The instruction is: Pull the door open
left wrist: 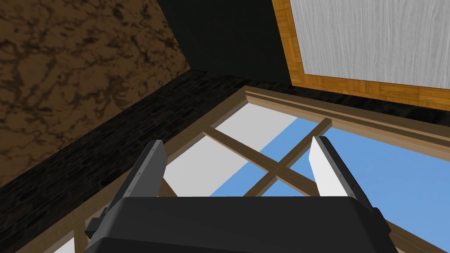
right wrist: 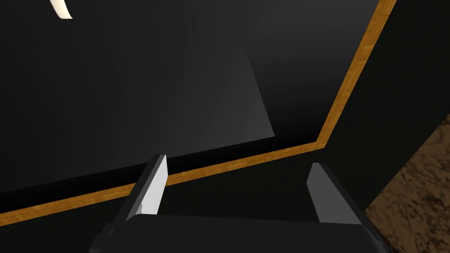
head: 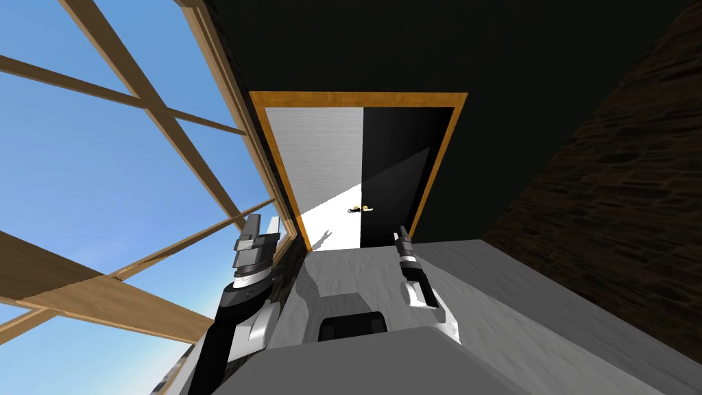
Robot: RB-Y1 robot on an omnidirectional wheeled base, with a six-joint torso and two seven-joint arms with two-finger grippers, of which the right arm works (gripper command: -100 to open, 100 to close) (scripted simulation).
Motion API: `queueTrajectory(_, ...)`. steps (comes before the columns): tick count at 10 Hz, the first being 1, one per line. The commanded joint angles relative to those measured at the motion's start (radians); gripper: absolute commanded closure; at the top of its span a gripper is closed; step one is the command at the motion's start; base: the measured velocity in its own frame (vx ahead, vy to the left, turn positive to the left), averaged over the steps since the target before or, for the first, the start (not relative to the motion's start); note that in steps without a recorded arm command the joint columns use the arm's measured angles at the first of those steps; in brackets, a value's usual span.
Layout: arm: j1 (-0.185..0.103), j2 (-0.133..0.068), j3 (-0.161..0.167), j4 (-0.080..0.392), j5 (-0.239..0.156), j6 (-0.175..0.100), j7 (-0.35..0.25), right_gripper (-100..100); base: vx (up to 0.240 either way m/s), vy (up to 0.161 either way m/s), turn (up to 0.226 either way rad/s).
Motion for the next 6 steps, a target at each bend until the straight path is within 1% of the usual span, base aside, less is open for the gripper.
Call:
queueTrajectory(1,-0.016,-0.004,0.002,0.048,-0.010,-0.015,0.003,-100,0.079,-0.022,0.116)
queueTrajectory(4,-0.047,-0.016,0.004,0.136,-0.033,-0.040,0.007,-100,0.105,-0.024,0.104)
queueTrajectory(5,-0.047,-0.016,0.004,0.141,-0.033,-0.040,0.007,-100,0.071,-0.011,0.035)
queueTrajectory(6,-0.057,-0.020,0.005,0.171,-0.040,-0.049,0.009,-100,0.048,0.000,0.061)
